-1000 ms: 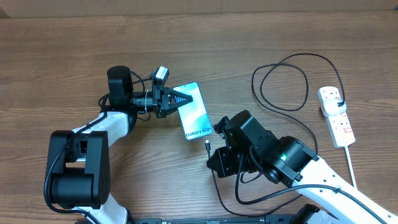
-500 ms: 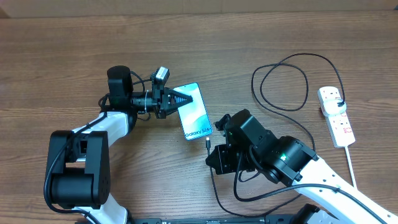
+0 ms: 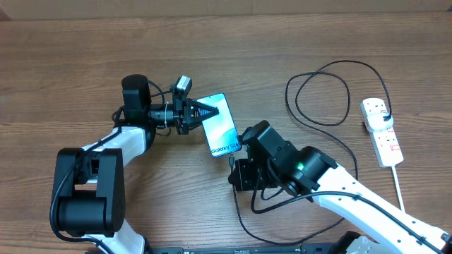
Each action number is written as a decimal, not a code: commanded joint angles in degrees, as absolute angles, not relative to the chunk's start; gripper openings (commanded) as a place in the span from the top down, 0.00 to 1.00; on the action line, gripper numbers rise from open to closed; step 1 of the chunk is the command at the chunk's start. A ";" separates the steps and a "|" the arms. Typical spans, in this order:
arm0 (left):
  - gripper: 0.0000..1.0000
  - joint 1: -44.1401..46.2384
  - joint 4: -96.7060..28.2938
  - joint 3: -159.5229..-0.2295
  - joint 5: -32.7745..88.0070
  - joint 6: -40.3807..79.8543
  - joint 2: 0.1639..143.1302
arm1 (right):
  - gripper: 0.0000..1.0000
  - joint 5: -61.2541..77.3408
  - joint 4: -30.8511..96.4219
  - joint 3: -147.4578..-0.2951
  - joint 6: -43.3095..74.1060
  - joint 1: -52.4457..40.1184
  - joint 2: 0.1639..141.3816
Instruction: Plug charger to phone and switch on socket
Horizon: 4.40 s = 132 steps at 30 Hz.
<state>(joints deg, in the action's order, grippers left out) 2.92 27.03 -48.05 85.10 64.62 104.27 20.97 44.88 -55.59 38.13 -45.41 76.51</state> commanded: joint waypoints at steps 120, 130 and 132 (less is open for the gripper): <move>0.96 5.67 27.22 -49.41 87.05 60.42 112.46 | 0.96 4.97 51.13 -58.46 30.06 -57.67 77.82; 0.96 5.65 27.24 -49.41 87.33 59.07 112.46 | 0.96 3.40 47.48 -58.48 30.24 -57.56 77.82; 0.96 5.65 27.24 -49.41 87.31 58.92 112.46 | 0.96 3.25 46.98 -58.48 30.26 -57.34 77.82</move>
